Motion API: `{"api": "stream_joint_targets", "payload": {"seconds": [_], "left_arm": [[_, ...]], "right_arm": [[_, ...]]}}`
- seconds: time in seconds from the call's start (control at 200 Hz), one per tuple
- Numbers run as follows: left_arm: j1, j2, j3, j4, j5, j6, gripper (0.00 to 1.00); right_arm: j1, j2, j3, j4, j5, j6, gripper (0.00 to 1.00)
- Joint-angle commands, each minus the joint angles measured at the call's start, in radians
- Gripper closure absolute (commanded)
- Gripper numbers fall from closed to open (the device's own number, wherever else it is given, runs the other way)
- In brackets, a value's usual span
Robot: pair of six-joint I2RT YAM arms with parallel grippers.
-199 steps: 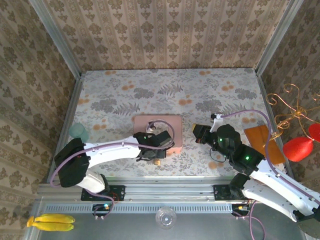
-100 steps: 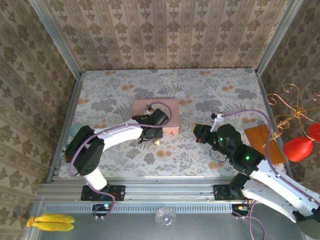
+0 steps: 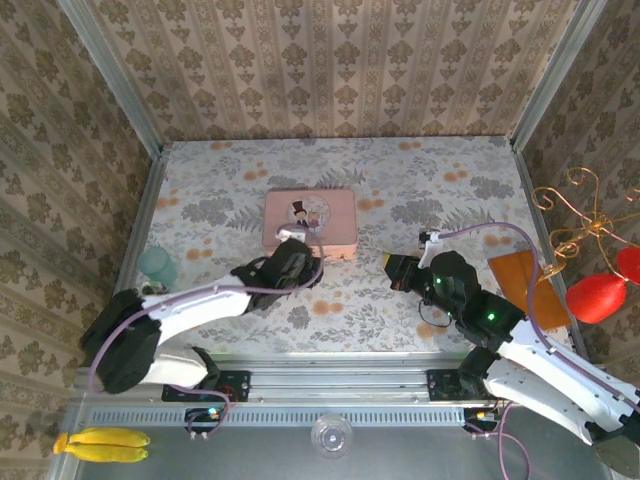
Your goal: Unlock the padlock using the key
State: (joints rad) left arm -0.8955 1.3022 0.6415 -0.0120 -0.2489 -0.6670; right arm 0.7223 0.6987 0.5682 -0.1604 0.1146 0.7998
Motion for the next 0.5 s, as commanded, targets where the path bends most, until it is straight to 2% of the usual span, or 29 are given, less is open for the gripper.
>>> {"api": "stream_joint_targets", "payload": {"seconds": [0.0, 0.21, 0.495], "left_arm": [[0.045, -0.069, -0.162, 0.269, 0.076, 0.011, 0.44], [0.083, -0.117, -0.269, 0.397, 0.154, 0.061, 0.44], [0.132, 0.055, -0.276, 0.545, 0.241, 0.043, 0.47]], "right_arm": [[-0.006, 0.021, -0.003, 0.034, -0.035, 0.017, 1.0], [-0.006, 0.071, 0.007, 0.061, -0.061, 0.032, 1.0], [-0.003, 0.103, -0.016, 0.126, -0.084, 0.071, 1.0]]}}
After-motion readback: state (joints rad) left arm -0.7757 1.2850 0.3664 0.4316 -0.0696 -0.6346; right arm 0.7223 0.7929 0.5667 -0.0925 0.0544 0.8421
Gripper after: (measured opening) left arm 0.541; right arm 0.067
